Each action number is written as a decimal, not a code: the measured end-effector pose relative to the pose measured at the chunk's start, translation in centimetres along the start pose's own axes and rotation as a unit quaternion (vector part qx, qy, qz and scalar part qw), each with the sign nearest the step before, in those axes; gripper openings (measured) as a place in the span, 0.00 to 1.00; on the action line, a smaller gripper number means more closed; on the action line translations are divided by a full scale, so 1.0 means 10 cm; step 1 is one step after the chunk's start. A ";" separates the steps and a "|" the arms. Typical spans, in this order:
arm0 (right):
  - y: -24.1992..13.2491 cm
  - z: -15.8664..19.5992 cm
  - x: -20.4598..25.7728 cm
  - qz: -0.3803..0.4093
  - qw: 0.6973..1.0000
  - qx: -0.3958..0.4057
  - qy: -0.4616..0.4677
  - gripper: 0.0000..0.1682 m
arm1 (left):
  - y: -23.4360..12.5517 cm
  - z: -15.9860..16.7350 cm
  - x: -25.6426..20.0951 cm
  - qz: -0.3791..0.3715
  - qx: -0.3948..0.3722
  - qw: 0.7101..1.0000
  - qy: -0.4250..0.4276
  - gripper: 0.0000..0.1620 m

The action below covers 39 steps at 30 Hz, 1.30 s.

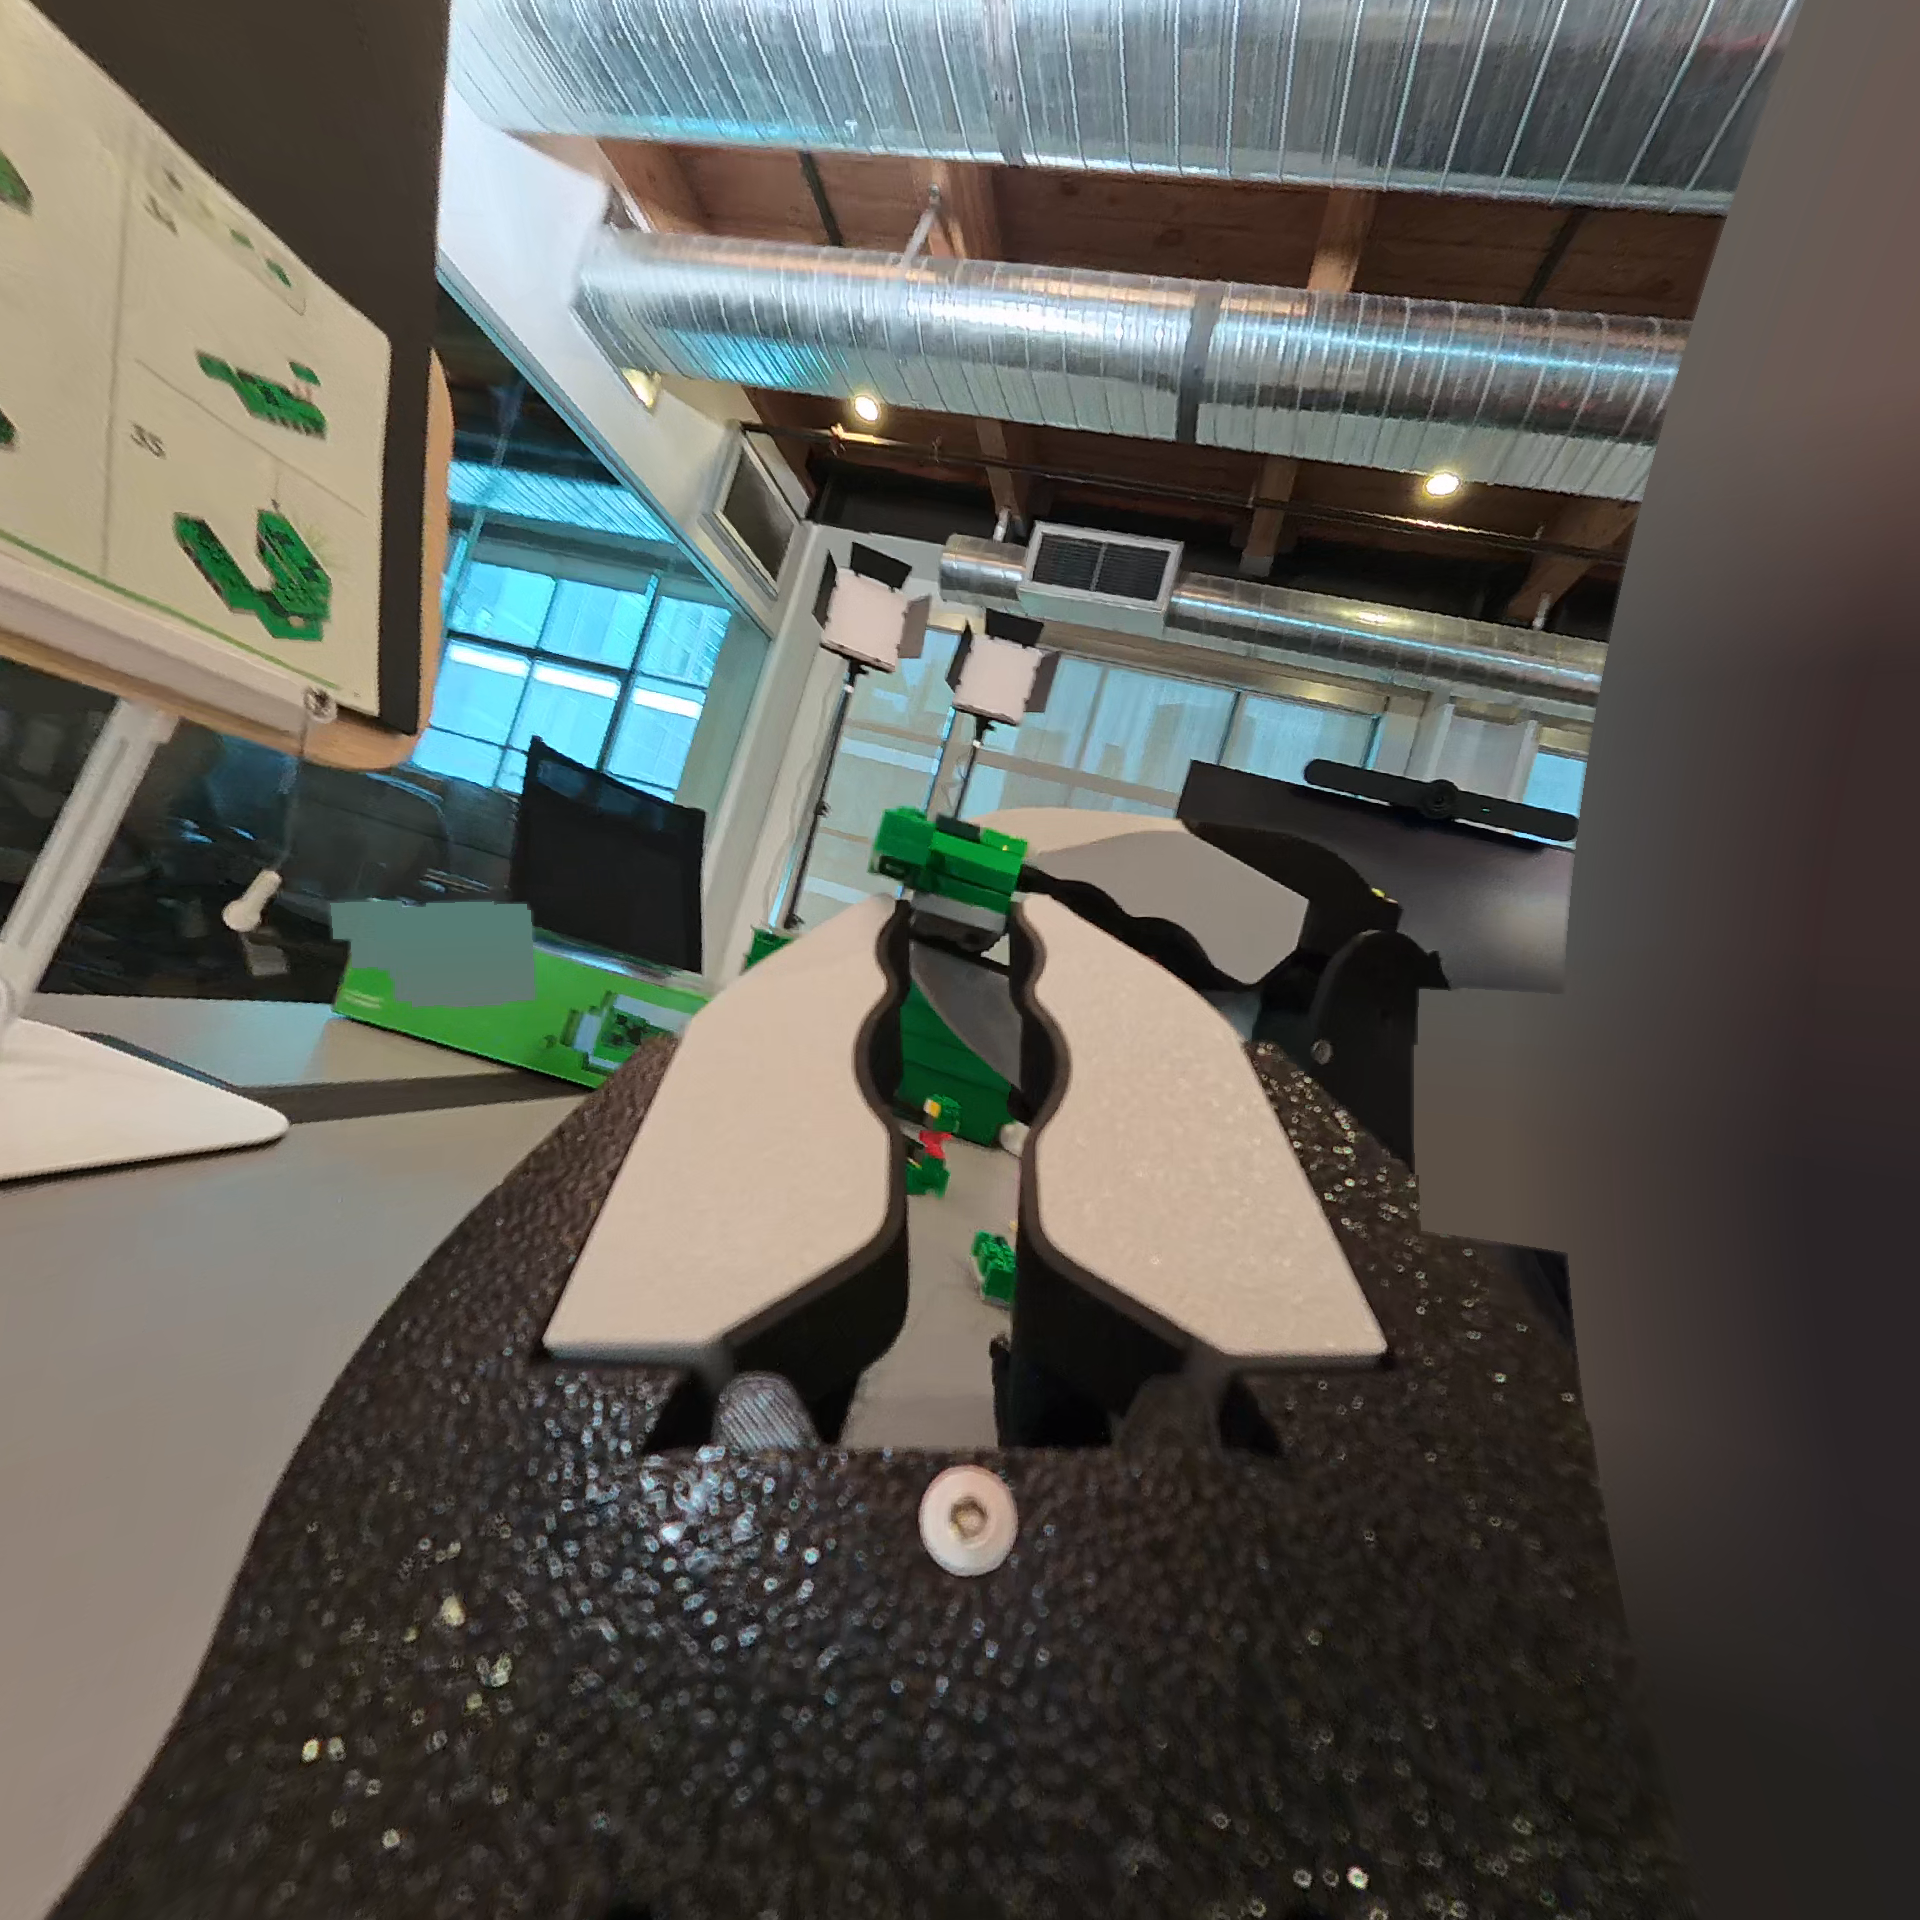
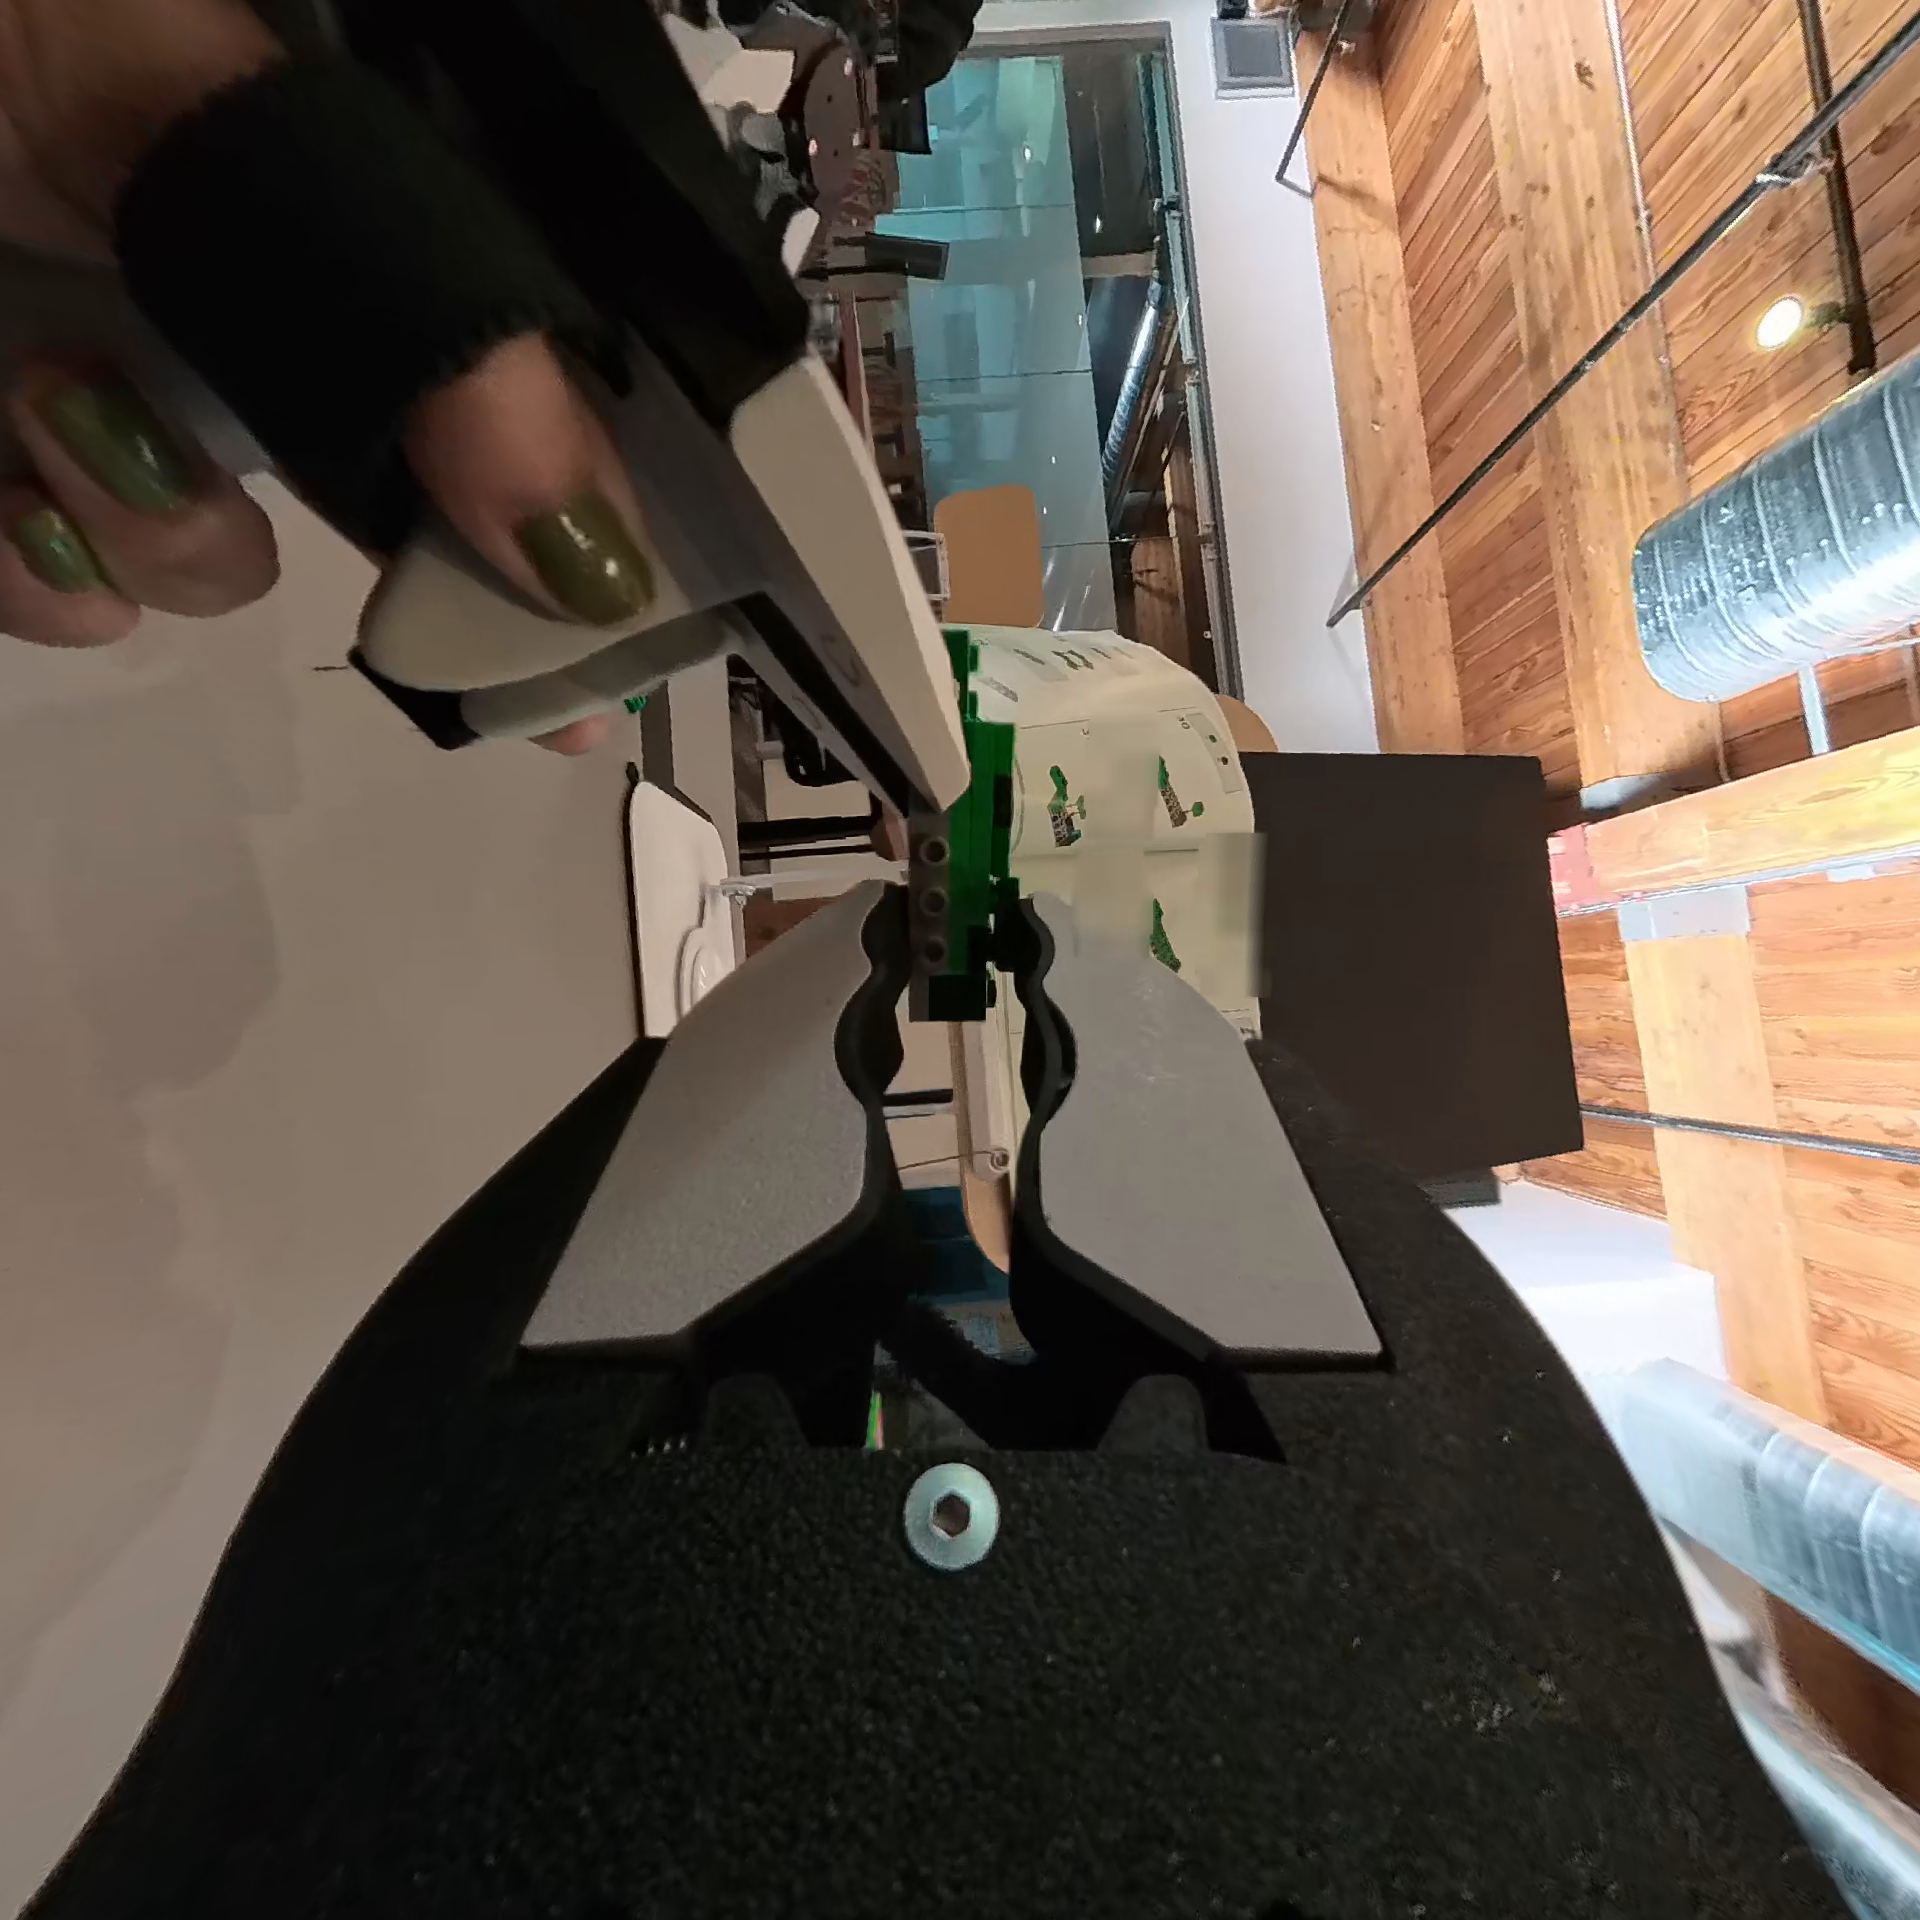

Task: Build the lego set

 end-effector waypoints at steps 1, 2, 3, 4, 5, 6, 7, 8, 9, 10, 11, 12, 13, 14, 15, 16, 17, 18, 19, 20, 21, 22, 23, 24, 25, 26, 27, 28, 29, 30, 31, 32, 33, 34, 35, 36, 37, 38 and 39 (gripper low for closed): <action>0.00 0.00 -0.01 -0.004 1.000 -0.002 0.006 0.11 | 0.00 0.00 0.00 -0.003 -0.003 1.000 0.001 0.11; 0.00 0.00 -0.02 -0.011 1.000 -0.004 0.013 0.11 | 0.00 0.00 0.00 -0.005 -0.004 1.000 -0.007 0.13; 0.00 0.00 -0.02 -0.022 1.000 -0.006 0.019 0.11 | 0.00 0.00 0.01 0.007 -0.007 1.000 -0.016 0.24; 0.00 0.00 -0.02 -0.029 0.999 -0.008 0.021 0.11 | 0.01 0.00 0.02 0.014 -0.006 0.999 -0.029 0.25; 0.00 0.00 -0.02 -0.035 0.999 -0.009 0.018 0.11 | 0.01 0.00 0.02 0.020 -0.004 0.999 -0.035 0.25; 0.00 0.00 -0.01 -0.043 0.999 -0.010 0.016 0.11 | 0.02 0.00 0.02 0.023 -0.002 0.999 -0.035 0.23; 0.00 0.00 -0.01 -0.047 0.999 -0.011 0.016 0.11 | 0.02 0.01 0.01 0.021 0.002 0.999 -0.030 0.20; -0.01 0.00 0.00 -0.049 0.999 -0.014 0.017 0.11 | 0.02 0.01 0.01 0.012 0.006 1.000 -0.024 0.16; -0.01 0.00 -0.01 -0.052 0.998 -0.011 0.020 0.11 | 0.02 0.01 0.01 0.010 0.008 1.000 -0.019 0.16; -0.01 0.01 -0.01 -0.055 0.998 -0.009 0.026 0.11 | 0.03 0.02 0.01 0.007 0.013 1.000 -0.019 0.15; -0.01 0.02 -0.01 -0.056 0.998 -0.007 0.032 0.11 | 0.03 0.02 0.01 0.004 0.017 1.000 -0.019 0.15; -0.01 0.03 0.00 -0.054 0.998 -0.005 0.038 0.11 | 0.04 0.03 0.01 -0.001 0.020 1.000 -0.018 0.15; 0.00 0.04 0.01 -0.048 0.998 -0.003 0.038 0.11 | 0.04 0.03 0.00 -0.005 0.021 1.000 -0.019 0.15; 0.00 0.04 0.03 -0.039 0.999 -0.002 0.032 0.11 | 0.04 0.04 0.00 -0.010 0.023 0.999 -0.021 0.15; 0.00 0.04 0.04 -0.030 0.999 -0.003 0.024 0.11 | 0.04 0.04 0.00 -0.015 0.025 0.999 -0.022 0.15; -0.01 0.03 0.05 -0.023 1.000 -0.006 0.017 0.11 | 0.04 0.04 0.00 -0.017 0.026 0.999 -0.024 0.15; -0.01 0.02 0.06 -0.020 1.000 -0.006 0.012 0.11 | 0.04 0.04 0.01 -0.017 0.025 0.999 -0.028 0.15; 0.00 0.02 0.07 -0.020 1.000 -0.005 0.010 0.11 | 0.04 0.04 0.02 -0.017 0.023 0.999 -0.032 0.15; 0.00 0.02 0.08 -0.019 1.000 -0.005 0.010 0.11 | 0.04 0.04 0.02 -0.015 0.023 0.999 -0.036 0.15; 0.00 0.02 0.07 -0.016 1.000 -0.007 0.011 0.11 | 0.04 0.04 0.02 -0.013 0.022 0.999 -0.039 0.15; 0.00 0.02 0.06 -0.016 1.000 -0.008 0.014 0.11 | 0.04 0.04 0.02 -0.012 0.022 0.999 -0.039 0.15; 0.00 0.03 0.05 -0.018 1.000 -0.008 0.021 0.11 | 0.04 0.04 0.02 -0.011 0.023 0.999 -0.037 0.15; -0.01 0.03 0.04 -0.020 0.999 -0.010 0.027 0.11 | 0.04 0.04 0.02 -0.010 0.023 0.999 -0.036 0.15; -0.01 0.04 0.04 -0.024 0.999 -0.010 0.031 0.11 | 0.04 0.04 0.01 -0.010 0.024 0.999 -0.035 0.15; -0.01 0.04 0.04 -0.025 0.999 -0.011 0.033 0.11 | 0.04 0.04 0.01 -0.009 0.024 0.999 -0.035 0.15; -0.01 0.04 0.04 -0.026 0.999 -0.012 0.033 0.11 | 0.04 0.04 0.02 -0.008 0.023 0.999 -0.035 0.15; -0.01 0.04 0.04 -0.027 0.999 -0.013 0.033 0.10 | 0.04 0.04 0.02 -0.007 0.022 0.999 -0.036 0.15; -0.02 0.04 0.04 -0.028 0.999 -0.016 0.033 0.10 | 0.04 0.04 0.02 -0.005 0.020 0.999 -0.038 0.15; -0.02 0.03 0.04 -0.029 0.999 -0.018 0.033 0.10 | 0.04 0.04 0.02 -0.003 0.018 0.999 -0.039 0.15; -0.02 0.03 0.04 -0.029 0.999 -0.019 0.035 0.11 | 0.03 0.04 0.02 -0.001 0.017 0.999 -0.039 0.15; -0.03 0.03 0.03 -0.028 0.999 -0.022 0.036 0.11 | 0.03 0.04 0.02 0.000 0.014 0.999 -0.038 0.15; -0.03 0.03 0.02 -0.028 0.998 -0.024 0.040 0.11 | 0.03 0.04 0.02 0.001 0.012 0.999 -0.038 0.15; -0.04 0.02 0.01 -0.030 0.998 -0.028 0.048 0.12 | 0.03 0.04 0.02 0.003 0.010 0.999 -0.039 0.15; -0.05 0.02 -0.01 -0.032 0.997 -0.031 0.059 0.14 | 0.03 0.04 0.02 0.005 0.007 0.999 -0.041 0.15; -0.06 0.02 -0.03 -0.037 0.996 -0.034 0.070 0.14 | 0.02 0.03 0.02 0.008 0.004 0.999 -0.043 0.15; -0.07 0.02 -0.05 -0.041 0.995 -0.035 0.082 0.15 | 0.03 0.04 0.02 0.012 0.002 0.999 -0.045 0.15; -0.08 0.02 -0.07 -0.041 0.994 -0.034 0.091 0.15 | 0.03 0.04 0.02 0.013 0.002 0.999 -0.046 0.15; -0.09 0.03 -0.08 -0.045 0.993 -0.034 0.100 0.16 | 0.03 0.04 0.01 0.015 0.002 0.999 -0.046 0.15; -0.10 0.03 -0.10 -0.050 0.992 -0.035 0.110 0.16 | 0.03 0.04 0.01 0.018 0.002 0.999 -0.046 0.15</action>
Point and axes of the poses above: each gripper's, where its closed fingertips meet, y out along the fingers, z out of its underside, x = y × z across the jaws, the point moved 10 cm from there along -y, back along the fingers, and after that the axes turned 12 degrees about y, right-handed, at the moved point
